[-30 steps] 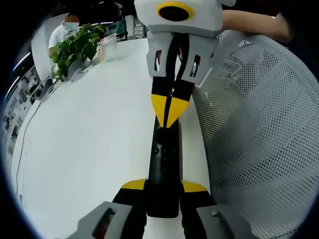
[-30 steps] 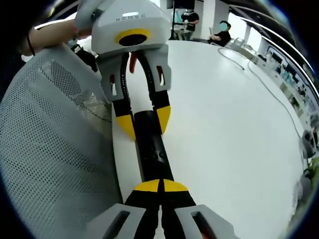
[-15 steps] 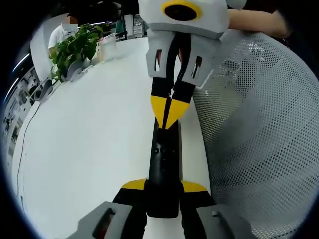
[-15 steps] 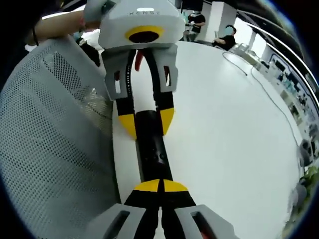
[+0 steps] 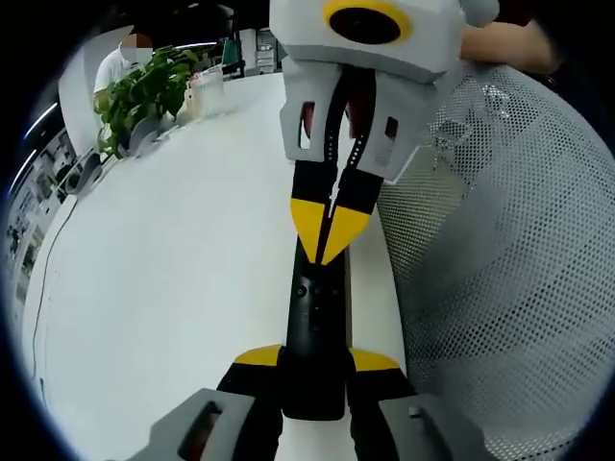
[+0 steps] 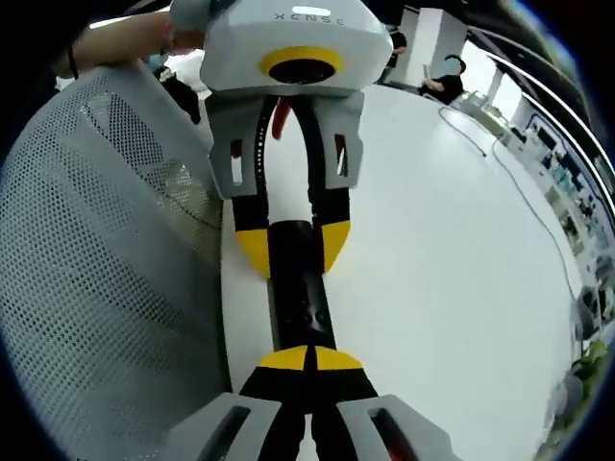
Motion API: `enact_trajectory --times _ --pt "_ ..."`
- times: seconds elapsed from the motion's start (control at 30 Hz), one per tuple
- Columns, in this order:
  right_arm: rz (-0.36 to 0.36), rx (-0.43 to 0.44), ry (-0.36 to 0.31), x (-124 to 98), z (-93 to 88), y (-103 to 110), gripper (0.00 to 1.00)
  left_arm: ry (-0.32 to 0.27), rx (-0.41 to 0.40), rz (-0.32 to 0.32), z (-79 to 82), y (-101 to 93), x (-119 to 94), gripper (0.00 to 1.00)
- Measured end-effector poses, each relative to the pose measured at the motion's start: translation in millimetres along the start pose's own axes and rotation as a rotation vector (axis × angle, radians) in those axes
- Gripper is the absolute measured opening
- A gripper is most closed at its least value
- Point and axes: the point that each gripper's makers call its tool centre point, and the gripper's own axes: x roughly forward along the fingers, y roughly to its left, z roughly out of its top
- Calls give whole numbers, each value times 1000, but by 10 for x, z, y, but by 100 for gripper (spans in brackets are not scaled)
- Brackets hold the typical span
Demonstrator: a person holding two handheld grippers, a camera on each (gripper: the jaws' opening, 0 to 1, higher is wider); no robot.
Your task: Press the specified remote control buttons in sequence, fully releasing each button before pressing the next.
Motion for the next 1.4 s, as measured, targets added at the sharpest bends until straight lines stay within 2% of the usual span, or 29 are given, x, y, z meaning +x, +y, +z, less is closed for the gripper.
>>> enact_trajectory --times 0.07,0.13,0.17,0.27,0.43,0.57,0.73,0.9,1.0,1.1,1.13,1.2,1.33,1.4 --pt "4 46 -29 -11 -1 -7 0 -2 -2 -1 2 -4 -2 24" --pt "38 132 -71 -23 11 -6 0 -5 -4 0 1 -5 -2 24" --pt "45 144 -70 -22 11 -11 0 -6 -6 1 1 -5 -2 24" --pt "37 88 -74 8 87 20 0 -10 -14 1 1 -5 -1 24" --pt "24 54 -66 14 80 18 0 -12 -13 -1 0 -5 -3 24" --pt "7 -8 -51 30 85 24 0 -16 -11 -4 -1 -5 -4 24" --pt "-5 -19 -24 37 83 7 0 -13 -4 -6 1 -6 -5 24" --pt "3 -20 -57 14 87 8 0 -19 -11 -7 0 -1 -6 24" --pt "0 -72 -55 24 126 39 0 -24 -20 -10 2 2 -7 24" --pt "43 -110 -69 59 193 167 0 -30 -30 -15 4 2 -11 24" --pt "18 -167 -44 60 175 137 0 -31 -29 -16 2 1 -11 24" --pt "15 -182 -44 61 176 152 0 -31 -29 -16 2 0 -10 24" --pt "-24 -359 -3 79 178 173 0 -29 -26 -17 4 -4 -9 24" --pt "-35 -411 15 88 171 175 0 -28 -23 -15 5 -6 -9 24"
